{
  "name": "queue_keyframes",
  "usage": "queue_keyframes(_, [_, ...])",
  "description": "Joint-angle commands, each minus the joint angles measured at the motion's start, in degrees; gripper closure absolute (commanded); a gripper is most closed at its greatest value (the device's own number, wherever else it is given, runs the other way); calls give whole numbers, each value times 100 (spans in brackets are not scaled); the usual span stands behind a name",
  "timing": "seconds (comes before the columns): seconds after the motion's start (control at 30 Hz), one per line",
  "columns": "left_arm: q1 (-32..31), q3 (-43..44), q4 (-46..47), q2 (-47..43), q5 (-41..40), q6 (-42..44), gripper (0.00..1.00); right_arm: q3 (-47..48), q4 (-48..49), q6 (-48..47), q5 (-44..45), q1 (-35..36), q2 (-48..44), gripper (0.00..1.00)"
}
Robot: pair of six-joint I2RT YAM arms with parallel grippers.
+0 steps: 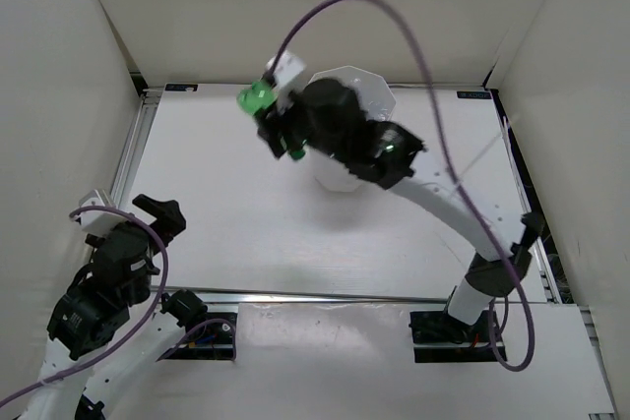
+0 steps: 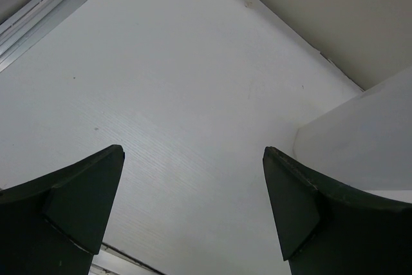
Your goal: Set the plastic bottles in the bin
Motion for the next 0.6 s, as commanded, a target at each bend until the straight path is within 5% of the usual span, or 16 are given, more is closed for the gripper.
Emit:
queue_keyframes(0.0, [-6, -159, 584, 137, 29, 170, 0, 937, 341, -441, 338, -705, -275, 54])
queue_keyframes(0.2, [-6, -160, 972, 427, 293, 276, 0, 449, 1078, -563, -357, -1795, -275, 49])
queue_keyframes(0.57, [-6, 7, 771, 489, 311, 338, 0, -248, 1687, -45, -1218, -2613, 313, 49])
